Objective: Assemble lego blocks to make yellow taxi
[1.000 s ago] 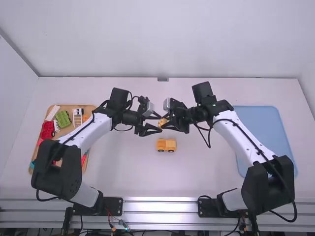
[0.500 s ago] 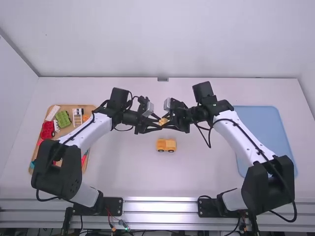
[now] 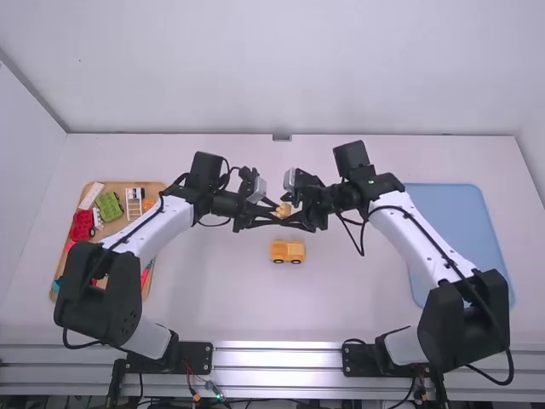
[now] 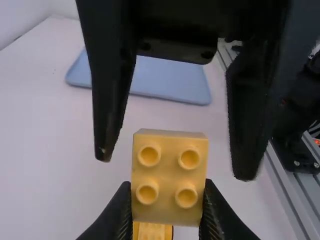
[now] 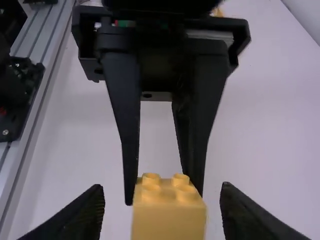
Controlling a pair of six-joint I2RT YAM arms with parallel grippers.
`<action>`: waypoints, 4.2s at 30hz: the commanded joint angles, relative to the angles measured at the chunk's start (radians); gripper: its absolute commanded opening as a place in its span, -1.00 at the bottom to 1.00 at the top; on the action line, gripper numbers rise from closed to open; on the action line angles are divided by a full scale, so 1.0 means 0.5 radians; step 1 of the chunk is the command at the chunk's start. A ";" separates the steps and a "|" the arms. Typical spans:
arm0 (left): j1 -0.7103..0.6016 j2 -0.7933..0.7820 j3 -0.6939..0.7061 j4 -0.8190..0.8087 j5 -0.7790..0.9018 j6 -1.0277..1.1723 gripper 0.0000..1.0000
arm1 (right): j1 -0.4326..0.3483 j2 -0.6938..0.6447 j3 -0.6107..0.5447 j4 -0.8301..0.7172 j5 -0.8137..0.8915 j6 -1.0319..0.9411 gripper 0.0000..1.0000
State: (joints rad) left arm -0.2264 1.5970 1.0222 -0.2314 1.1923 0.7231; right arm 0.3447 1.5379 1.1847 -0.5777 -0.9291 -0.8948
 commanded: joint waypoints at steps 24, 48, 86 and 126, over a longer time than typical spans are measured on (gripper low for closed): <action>-0.023 0.027 0.028 -0.836 -1.279 0.713 -0.97 | -0.294 -0.017 0.054 -0.014 -0.036 0.225 0.93; -0.243 0.478 -0.205 -0.345 -1.655 0.821 -0.88 | -0.311 -0.017 0.053 -0.070 0.027 0.211 0.99; 0.371 0.460 -0.277 -0.152 -0.314 1.337 0.98 | -0.311 -0.016 0.052 -0.146 0.023 0.097 0.98; 0.391 0.869 -0.597 0.742 -0.165 1.083 0.48 | -0.311 -0.017 -0.260 -0.085 -0.166 -0.426 0.97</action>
State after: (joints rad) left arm -0.0277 2.0106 0.7326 0.1337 1.0962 1.2976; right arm 0.1898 1.5379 1.1076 -0.6250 -0.9760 -1.0157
